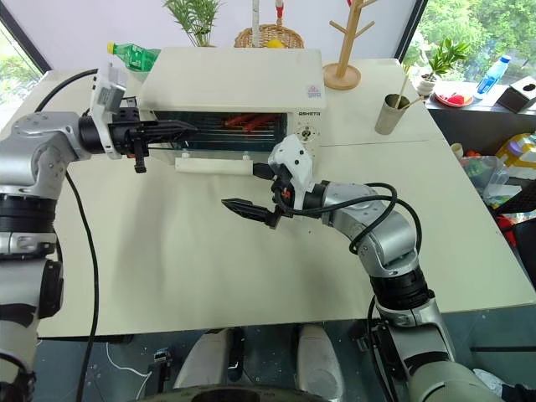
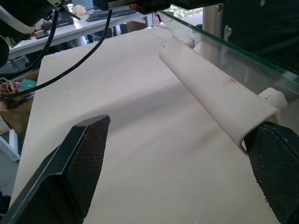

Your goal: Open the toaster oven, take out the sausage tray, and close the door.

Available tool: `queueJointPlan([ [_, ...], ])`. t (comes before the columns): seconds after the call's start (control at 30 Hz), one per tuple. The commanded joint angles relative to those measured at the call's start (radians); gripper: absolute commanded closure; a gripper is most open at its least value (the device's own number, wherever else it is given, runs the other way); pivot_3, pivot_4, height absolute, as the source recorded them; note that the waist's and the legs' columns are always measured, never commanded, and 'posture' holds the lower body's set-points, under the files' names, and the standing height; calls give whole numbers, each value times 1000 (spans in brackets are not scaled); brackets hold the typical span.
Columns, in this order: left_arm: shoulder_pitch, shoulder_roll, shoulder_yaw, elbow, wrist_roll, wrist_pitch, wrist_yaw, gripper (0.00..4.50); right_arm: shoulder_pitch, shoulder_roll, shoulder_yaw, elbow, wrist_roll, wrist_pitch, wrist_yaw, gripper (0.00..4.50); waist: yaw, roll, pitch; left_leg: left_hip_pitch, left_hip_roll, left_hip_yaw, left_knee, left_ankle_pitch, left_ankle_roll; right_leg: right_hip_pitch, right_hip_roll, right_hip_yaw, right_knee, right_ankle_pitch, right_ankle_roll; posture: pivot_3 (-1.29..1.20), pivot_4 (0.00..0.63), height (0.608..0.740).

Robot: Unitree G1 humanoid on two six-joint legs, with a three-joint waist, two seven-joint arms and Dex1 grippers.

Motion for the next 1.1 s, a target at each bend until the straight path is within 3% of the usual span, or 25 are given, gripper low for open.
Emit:
queueJointPlan([
  [0.03, -53, -12, 5, 29, 23, -34, 4, 4437, 5, 8, -10, -66, 32, -8, -11, 0, 0, 0, 0, 0, 0, 0, 0, 0, 0, 0, 0, 0, 0, 0, 0, 0, 150, 740],
  [0.3, -64, -5, -12, 56, 65, -67, -25, 4437, 47, -11, -11, -83, 39, -8, -23, 0, 1, 0, 0, 0, 0, 0, 0, 0, 0, 0, 0, 0, 0, 0, 0, 0, 150, 740],
  [0.57, 17, 34, -66, 54, 147, -156, -91, 4437, 113, -45, -42, -155, 50, 16, -80, 0, 1, 0, 0, 0, 0, 0, 0, 0, 0, 0, 0, 0, 0, 0, 0, 0, 150, 740],
  [1.1, 263, -27, -75, -123, 145, -127, -30, 4437, 393, -309, -326, -523, 225, 200, -175, 0, 4, -1, 0, 1, 0, 0, 1, 0, 0, 1, -2, 0, 0, 0, 0, 0, 150, 740],
])
